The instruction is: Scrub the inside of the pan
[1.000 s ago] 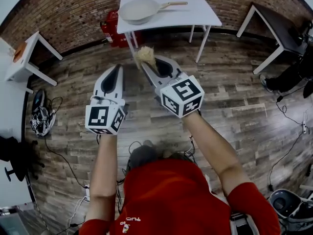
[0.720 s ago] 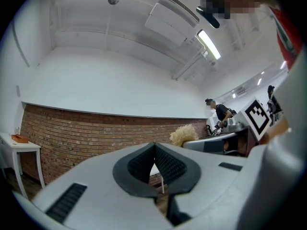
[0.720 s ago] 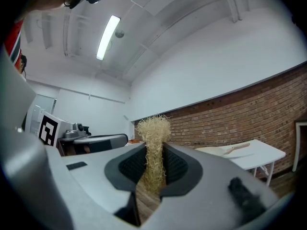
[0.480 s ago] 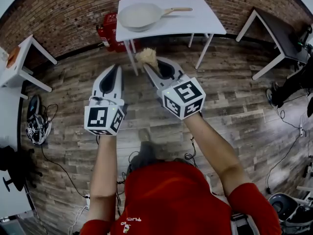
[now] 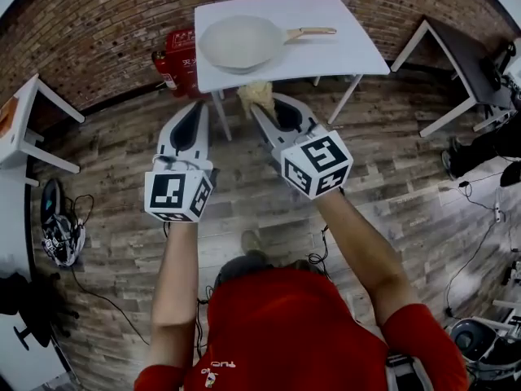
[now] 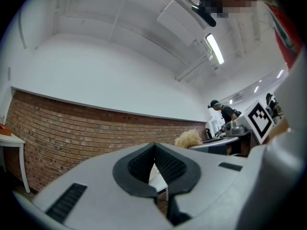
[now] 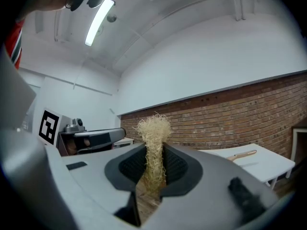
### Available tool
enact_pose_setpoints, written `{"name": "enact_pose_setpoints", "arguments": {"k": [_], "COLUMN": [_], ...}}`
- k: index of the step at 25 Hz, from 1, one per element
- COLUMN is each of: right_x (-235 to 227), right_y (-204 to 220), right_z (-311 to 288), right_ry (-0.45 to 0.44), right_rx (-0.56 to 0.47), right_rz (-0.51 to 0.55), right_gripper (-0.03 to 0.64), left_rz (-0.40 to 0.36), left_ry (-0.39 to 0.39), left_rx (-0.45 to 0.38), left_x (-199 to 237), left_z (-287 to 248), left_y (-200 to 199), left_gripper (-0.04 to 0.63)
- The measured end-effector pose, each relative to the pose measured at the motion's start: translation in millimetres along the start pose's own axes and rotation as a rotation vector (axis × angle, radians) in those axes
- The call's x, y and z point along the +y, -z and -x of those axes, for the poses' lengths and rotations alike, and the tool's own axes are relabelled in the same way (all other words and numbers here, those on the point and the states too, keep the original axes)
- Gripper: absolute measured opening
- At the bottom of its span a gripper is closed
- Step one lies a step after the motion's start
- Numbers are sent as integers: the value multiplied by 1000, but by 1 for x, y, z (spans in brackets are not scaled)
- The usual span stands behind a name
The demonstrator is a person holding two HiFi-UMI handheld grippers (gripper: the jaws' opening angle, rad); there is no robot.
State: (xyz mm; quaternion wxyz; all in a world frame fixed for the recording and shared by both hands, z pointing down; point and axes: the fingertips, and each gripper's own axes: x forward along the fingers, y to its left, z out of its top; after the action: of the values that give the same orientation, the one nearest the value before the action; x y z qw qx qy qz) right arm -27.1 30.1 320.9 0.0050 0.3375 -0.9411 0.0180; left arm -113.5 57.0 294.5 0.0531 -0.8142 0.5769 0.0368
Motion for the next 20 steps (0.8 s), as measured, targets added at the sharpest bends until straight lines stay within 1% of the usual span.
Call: {"name": "enact_pose_setpoints", "arguments": {"k": [5,9,14,20], "right_x": [-17,-26,-41,-67], "right_y": [2,4,5,7], "right_z": [-44,-69,-89,-120], "right_ry": [48,65,82,94], "right_rx": [7,28,45,62], "right_rz": [2,-2,8,15], "right_gripper": [86,87,86,86], "left_rz": [-11,-4,9,3], "left_ry": [44,56,65,63], "left_rx": [0,0,-1,8], "left_x": [36,61,76,95], "left_z": [-30,-49,-68,-97], "left_y": [8,13,20,30], "left_gripper": [12,12,12,12]}}
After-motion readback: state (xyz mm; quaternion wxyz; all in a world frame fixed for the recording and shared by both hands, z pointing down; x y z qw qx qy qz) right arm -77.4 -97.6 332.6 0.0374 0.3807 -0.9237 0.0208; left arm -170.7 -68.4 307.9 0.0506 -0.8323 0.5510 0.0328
